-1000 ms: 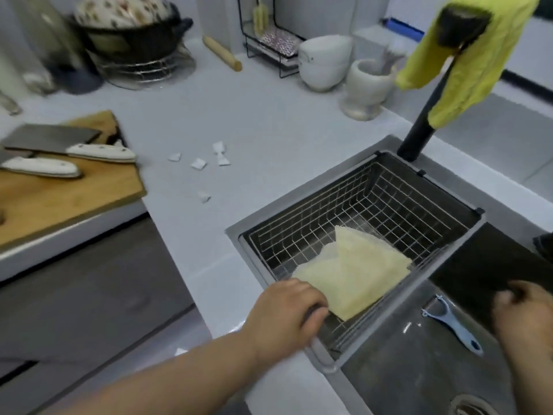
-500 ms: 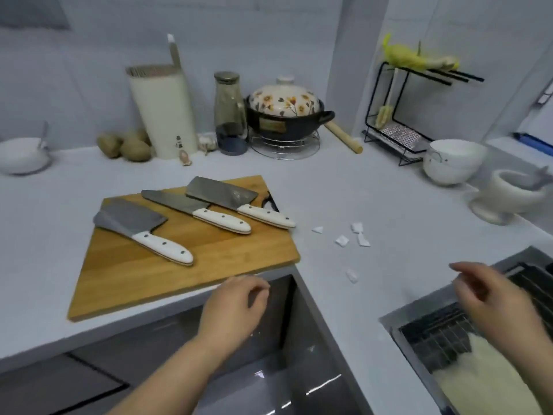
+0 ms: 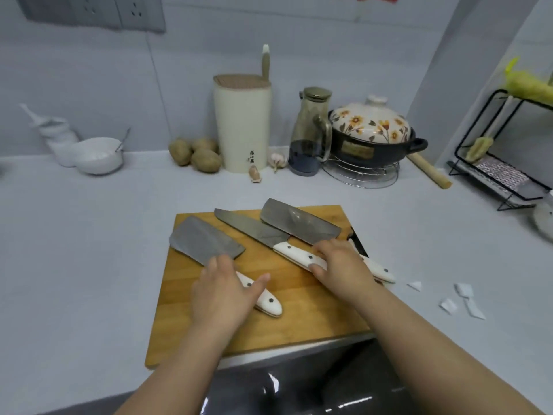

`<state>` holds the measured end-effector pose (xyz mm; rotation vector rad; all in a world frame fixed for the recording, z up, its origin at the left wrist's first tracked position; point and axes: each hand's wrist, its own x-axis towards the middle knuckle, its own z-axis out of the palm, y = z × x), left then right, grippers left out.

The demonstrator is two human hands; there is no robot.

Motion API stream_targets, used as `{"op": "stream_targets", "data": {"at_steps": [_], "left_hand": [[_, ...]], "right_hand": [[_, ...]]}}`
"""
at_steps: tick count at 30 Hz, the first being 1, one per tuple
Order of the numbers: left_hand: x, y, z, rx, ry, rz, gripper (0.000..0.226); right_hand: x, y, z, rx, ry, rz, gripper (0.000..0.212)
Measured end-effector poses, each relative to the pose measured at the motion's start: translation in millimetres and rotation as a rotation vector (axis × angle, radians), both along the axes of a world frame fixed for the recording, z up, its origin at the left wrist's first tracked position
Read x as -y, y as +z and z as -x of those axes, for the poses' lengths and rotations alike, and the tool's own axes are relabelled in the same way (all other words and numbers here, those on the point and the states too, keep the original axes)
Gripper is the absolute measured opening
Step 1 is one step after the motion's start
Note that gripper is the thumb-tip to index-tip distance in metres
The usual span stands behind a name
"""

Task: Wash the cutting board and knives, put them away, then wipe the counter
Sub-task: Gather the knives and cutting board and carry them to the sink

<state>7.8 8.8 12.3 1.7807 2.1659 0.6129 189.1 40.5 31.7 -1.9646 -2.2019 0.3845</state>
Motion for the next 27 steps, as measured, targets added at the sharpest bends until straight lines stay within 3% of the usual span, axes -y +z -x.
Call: {"op": "stream_targets", "data": {"at_steps": [5,10,15,19,27], "left_hand": [[-4,-4,-1,-0.08,0.023,0.101,0.06],[-1,0,0,-0.022,0.044,0.15,0.059],[17,5,24,-0.06,0.068,0.234,0.067],[29,5,34,0.027,0.18,0.256,0.066],[26,13,55,0.117,0.28,0.353,0.055]], "right_hand": [[-13,-13,20,0.12,0.006,0.014,0.039],[-15,-10,27,0.143,0.028,0.098,0.038],[-8,-2,31,0.025,0.068,0.26,0.042],[1,-2,30,-0.09,0.05,0.308,0.048],[10,-6,12,-0.221,0.006,0.267,0.032]]}}
